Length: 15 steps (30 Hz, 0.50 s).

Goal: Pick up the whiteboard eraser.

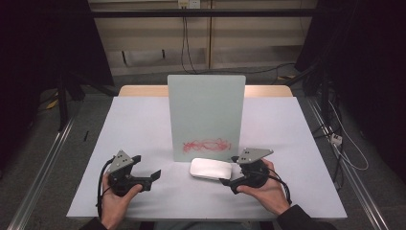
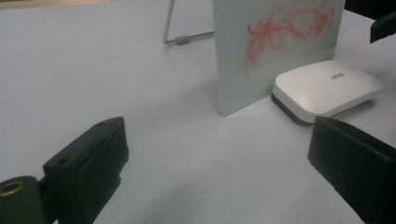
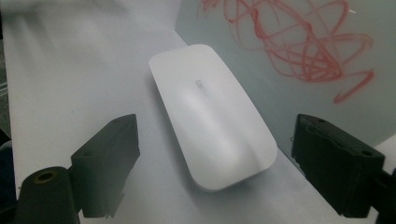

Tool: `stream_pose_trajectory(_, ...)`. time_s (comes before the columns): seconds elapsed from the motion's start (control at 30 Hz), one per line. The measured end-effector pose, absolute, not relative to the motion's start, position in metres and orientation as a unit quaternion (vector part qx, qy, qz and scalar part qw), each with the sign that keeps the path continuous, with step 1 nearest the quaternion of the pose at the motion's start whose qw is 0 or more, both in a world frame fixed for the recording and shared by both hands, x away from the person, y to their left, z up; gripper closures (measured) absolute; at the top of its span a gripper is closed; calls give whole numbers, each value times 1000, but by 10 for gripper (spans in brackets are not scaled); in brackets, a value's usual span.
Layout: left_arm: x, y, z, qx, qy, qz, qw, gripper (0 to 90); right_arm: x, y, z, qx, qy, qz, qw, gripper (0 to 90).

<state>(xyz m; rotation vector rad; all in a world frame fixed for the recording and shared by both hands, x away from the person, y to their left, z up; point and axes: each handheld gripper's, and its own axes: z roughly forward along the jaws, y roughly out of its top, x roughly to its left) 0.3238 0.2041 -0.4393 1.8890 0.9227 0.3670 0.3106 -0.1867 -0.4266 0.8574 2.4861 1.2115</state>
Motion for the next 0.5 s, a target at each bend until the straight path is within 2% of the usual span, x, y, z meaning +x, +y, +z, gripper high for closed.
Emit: stream_pose_trajectory(0.5, 324, 203, -440, 779, 376, 148, 479, 49, 325, -167, -425, 269, 868, 402, 115, 188)
